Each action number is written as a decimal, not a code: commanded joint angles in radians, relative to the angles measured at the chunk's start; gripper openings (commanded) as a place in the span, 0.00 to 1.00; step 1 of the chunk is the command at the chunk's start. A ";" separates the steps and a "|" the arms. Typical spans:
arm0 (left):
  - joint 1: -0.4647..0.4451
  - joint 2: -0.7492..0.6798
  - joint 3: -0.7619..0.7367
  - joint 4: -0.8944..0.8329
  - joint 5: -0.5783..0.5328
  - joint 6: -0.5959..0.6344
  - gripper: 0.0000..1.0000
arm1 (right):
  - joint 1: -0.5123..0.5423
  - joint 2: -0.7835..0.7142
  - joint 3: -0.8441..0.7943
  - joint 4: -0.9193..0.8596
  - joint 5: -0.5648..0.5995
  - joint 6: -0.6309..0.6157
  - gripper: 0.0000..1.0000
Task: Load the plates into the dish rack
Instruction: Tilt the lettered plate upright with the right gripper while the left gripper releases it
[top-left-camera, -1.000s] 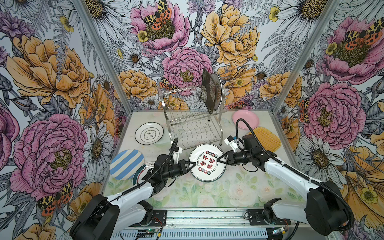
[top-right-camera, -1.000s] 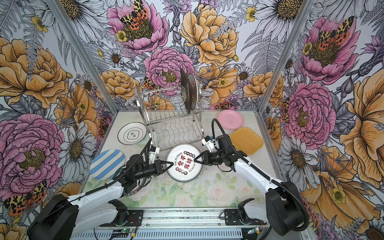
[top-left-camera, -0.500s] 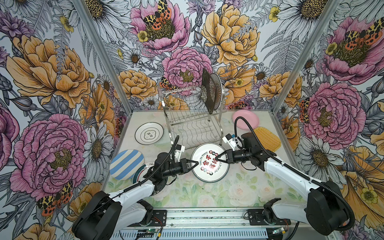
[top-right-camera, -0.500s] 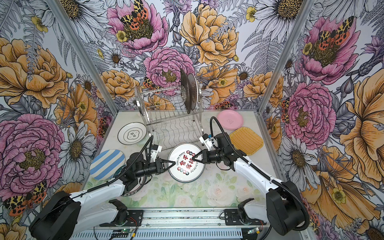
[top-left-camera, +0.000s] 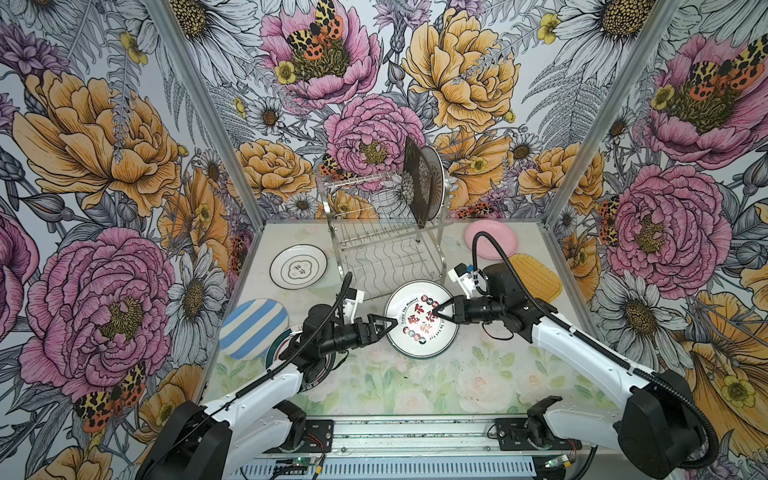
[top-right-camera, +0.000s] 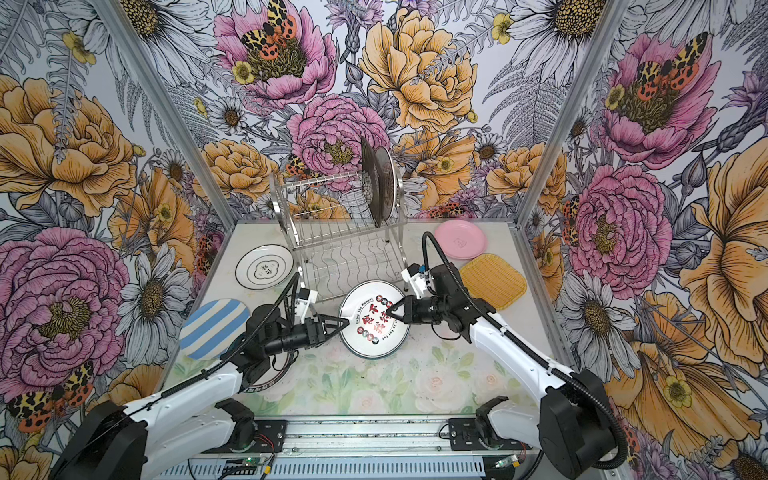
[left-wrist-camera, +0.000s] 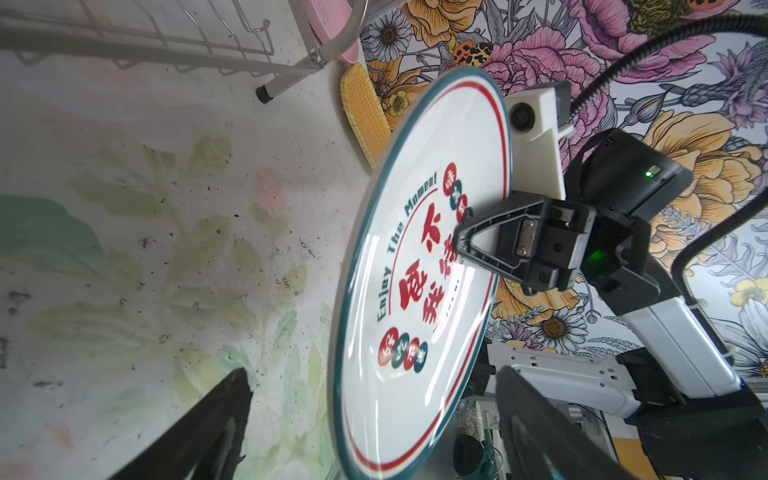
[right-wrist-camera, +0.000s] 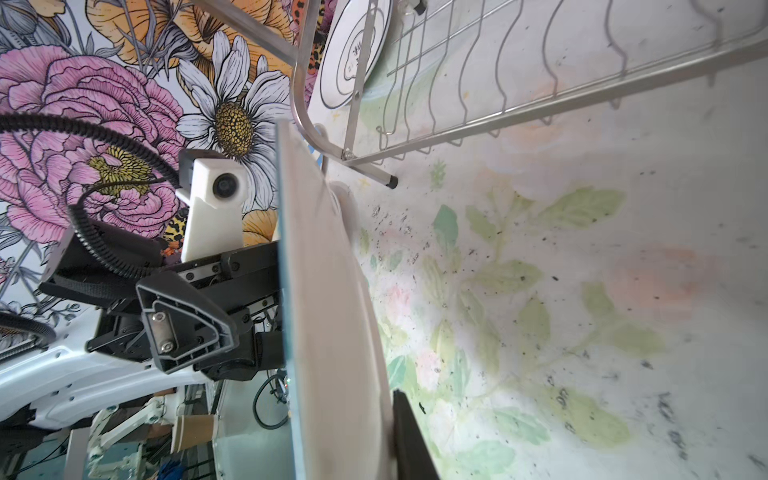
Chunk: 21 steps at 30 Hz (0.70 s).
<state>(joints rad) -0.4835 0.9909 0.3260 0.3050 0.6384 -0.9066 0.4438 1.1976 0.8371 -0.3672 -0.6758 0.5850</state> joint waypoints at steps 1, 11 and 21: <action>0.025 -0.051 0.042 -0.157 -0.072 0.081 0.97 | 0.021 -0.072 0.096 -0.079 0.180 -0.047 0.00; 0.002 -0.172 0.125 -0.473 -0.388 0.195 0.98 | 0.126 -0.136 0.394 -0.376 0.610 -0.139 0.00; -0.024 -0.187 0.114 -0.462 -0.475 0.201 0.99 | 0.241 -0.028 0.729 -0.523 0.745 -0.204 0.00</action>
<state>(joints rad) -0.4961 0.8059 0.4313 -0.1509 0.2157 -0.7292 0.6598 1.1465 1.4792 -0.8612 -0.0177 0.4171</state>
